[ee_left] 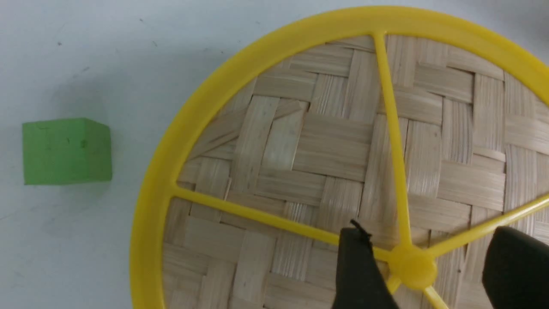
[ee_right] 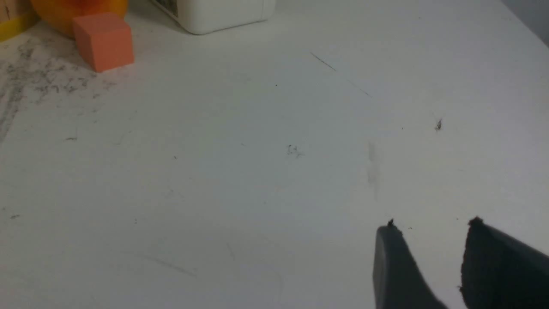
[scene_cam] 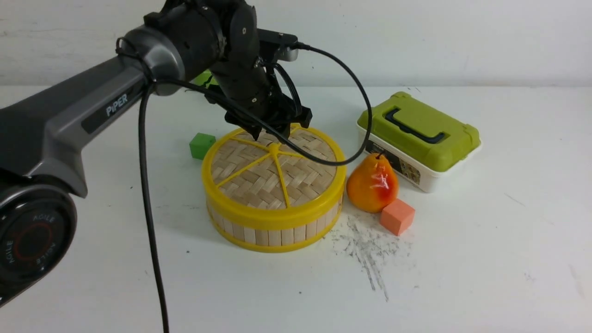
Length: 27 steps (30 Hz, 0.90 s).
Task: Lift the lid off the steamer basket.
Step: Use the left arm to lift the lid of the steamer, then use the left arm to place the steamer lid on the table
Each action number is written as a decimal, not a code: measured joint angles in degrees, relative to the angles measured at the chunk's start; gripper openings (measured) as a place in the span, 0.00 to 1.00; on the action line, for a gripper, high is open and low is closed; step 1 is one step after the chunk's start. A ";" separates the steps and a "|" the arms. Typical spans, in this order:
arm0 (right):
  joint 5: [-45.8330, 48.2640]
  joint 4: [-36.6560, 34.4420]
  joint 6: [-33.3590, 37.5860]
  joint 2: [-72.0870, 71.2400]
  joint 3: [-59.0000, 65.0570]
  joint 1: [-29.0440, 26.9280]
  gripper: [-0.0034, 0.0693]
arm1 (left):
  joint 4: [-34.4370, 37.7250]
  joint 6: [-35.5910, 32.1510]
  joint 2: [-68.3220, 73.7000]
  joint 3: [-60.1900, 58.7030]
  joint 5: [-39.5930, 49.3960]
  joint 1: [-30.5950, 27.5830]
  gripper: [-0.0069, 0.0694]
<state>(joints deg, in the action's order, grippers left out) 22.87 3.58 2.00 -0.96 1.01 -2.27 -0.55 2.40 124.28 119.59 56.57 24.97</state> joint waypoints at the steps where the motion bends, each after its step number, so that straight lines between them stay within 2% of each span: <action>1: 0.00 0.00 0.00 0.00 0.00 0.00 0.38 | 0.00 0.00 0.05 0.00 -0.05 0.00 0.59; 11: 0.00 0.00 0.00 0.00 0.00 0.00 0.38 | 1.95 0.00 2.44 0.00 -0.24 0.00 0.36; 14: 0.00 0.00 0.00 0.00 0.00 0.00 0.38 | 2.11 0.65 2.38 0.24 -0.02 -0.06 0.23; 20: 0.00 0.00 0.00 0.00 0.00 0.00 0.38 | 2.03 1.37 0.54 0.20 0.56 -0.06 0.23; 27: 0.00 0.00 0.00 0.00 0.00 0.00 0.38 | -0.91 1.35 -10.21 0.01 1.07 -0.27 0.23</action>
<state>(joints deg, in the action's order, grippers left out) 22.87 3.58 2.00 -0.96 1.01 -2.27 -1.46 3.75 114.07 119.61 57.64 24.70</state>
